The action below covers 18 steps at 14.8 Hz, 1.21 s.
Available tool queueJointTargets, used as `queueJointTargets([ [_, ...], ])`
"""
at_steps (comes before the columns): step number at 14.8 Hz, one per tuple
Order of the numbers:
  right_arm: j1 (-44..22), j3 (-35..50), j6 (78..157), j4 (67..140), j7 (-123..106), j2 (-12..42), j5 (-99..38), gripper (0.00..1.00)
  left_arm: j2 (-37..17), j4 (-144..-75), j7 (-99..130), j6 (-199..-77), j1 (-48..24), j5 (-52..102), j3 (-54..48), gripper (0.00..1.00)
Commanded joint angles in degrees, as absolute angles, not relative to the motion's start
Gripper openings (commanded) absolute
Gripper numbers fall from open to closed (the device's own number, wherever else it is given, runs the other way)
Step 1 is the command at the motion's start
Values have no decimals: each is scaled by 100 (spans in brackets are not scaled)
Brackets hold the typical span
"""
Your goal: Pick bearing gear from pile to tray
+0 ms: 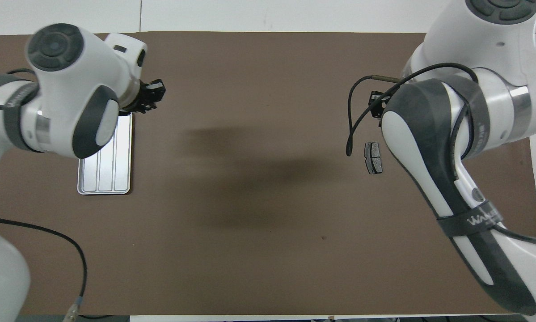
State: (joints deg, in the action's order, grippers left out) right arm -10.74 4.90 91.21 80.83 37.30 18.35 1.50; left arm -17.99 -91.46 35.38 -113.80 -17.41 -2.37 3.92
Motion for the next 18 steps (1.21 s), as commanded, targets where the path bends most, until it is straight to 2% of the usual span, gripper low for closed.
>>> queueJointTargets([
  [1, -1703, 527, 9403, 8174, 5478, 1758, -192, 0, -1574, -9202, 2448, -11022, -1040, -360, 386, 0],
  [4, -2529, 527, 10026, 8200, 6746, 1959, -308, 0, -1486, -9351, 1374, -11091, -283, -352, 378, 0],
  [7, -3101, 527, 10729, 8226, 7680, 2389, -237, 0, -1249, -10016, 897, -11651, 96, -352, 378, 0],
  [9, -3312, 519, 10968, 8209, 7979, 2714, -176, 0, -925, -10981, 966, -12581, 97, -352, 378, 0],
  [11, -3698, 510, 11309, 8183, 8488, 3267, 296, 0, -651, -11879, 1080, -13347, 36, -343, 378, 0],
  [12, -3735, 518, 11599, 8183, 8673, 3444, 464, 0, -589, -12126, 1238, -13559, -17, -343, 361, 0],
  [18, -3744, 501, 12391, 8314, 8754, 3849, 536, 0, -369, -12691, 1986, -13649, -518, -343, 378, 0],
])
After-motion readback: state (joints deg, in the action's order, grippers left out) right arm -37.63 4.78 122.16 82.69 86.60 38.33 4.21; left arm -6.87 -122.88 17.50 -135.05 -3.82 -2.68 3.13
